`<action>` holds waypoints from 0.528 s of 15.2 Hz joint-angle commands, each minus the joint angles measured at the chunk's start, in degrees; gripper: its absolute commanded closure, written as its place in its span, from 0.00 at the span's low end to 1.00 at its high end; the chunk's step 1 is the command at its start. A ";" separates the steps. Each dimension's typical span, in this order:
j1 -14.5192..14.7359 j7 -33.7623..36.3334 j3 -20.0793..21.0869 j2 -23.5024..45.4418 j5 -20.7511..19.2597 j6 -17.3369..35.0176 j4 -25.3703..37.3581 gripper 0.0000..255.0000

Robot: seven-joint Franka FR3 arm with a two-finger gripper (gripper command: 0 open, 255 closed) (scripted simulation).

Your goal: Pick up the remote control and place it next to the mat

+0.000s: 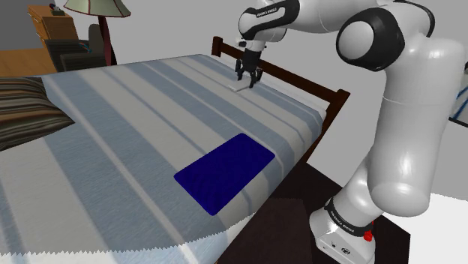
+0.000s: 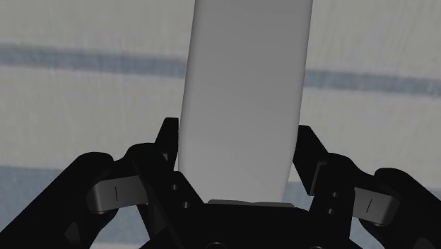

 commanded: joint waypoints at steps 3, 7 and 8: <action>4.77 5.30 0.61 -4.58 -2.27 2.11 -5.98 1.00; 9.08 10.97 1.73 -8.47 -4.35 3.74 -10.83 1.00; 10.07 12.41 2.10 -9.32 -4.83 4.06 -11.85 1.00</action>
